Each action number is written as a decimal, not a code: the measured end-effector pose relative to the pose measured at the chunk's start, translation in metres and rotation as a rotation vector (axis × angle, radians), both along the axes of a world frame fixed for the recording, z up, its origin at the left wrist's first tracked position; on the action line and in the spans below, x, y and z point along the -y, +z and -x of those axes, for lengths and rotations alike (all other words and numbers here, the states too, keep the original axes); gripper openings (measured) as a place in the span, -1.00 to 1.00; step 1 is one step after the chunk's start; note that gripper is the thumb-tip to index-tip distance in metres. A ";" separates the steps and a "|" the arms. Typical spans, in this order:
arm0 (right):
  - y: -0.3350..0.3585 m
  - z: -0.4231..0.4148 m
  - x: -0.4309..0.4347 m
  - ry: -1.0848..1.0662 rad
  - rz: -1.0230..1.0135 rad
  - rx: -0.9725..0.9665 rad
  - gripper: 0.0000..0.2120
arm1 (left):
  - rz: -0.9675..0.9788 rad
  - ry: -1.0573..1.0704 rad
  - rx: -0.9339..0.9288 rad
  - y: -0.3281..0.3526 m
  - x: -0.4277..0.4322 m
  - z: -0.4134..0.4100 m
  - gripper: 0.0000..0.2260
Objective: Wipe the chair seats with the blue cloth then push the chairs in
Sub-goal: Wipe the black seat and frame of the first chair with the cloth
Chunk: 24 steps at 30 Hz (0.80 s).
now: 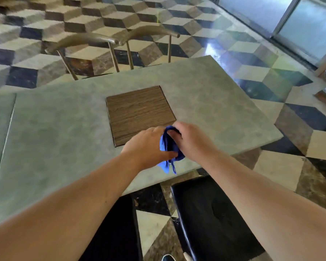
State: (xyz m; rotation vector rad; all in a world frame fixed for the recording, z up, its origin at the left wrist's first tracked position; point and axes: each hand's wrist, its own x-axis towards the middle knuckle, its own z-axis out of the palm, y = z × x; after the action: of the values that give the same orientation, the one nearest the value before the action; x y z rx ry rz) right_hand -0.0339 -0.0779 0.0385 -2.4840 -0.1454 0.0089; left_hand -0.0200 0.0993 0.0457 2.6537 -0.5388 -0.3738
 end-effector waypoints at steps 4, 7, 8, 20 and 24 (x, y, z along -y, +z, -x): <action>0.036 0.018 -0.086 0.109 -0.075 -0.003 -0.83 | 0.037 0.165 -0.023 0.030 -0.085 0.032 -0.66; 0.057 0.037 -0.152 0.217 -0.055 -0.042 -0.96 | 0.014 0.259 0.029 0.045 -0.159 0.060 -0.92; 0.063 0.044 -0.173 0.254 -0.044 -0.057 -0.97 | 0.006 0.292 0.045 0.049 -0.185 0.071 -0.92; 0.091 0.144 -0.361 0.379 0.135 -0.173 -0.89 | 0.022 0.395 0.049 0.057 -0.400 0.208 -0.74; 0.074 0.169 -0.373 0.366 0.254 -0.235 -0.82 | -0.077 0.325 -0.005 0.039 -0.432 0.233 -0.82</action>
State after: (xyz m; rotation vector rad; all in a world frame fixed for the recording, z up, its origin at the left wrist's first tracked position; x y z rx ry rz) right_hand -0.2031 0.2950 0.1128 -2.6466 -0.5232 0.4993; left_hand -0.2529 0.5311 0.0848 2.7501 -0.0876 -0.3068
